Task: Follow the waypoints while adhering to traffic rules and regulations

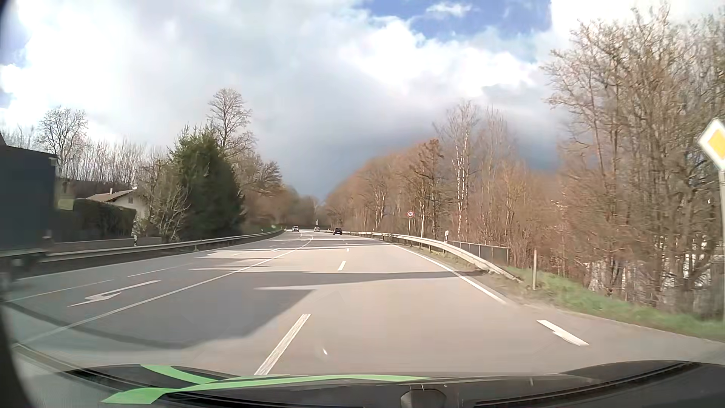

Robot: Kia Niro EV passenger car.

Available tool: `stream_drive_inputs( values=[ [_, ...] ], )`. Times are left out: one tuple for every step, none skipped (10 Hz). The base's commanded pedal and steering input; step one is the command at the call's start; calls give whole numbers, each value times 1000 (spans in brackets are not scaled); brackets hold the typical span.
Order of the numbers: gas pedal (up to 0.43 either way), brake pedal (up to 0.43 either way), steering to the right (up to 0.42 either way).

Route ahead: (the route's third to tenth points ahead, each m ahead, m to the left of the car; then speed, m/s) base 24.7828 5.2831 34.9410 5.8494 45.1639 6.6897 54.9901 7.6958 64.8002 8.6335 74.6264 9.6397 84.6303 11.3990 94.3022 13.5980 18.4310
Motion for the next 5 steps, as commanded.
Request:
stream_drive_inputs(
  values=[
    [177,0,-22],
    [177,0,-22],
    [169,0,-21],
    [169,0,-21],
    [169,0,-21]
  ],
)
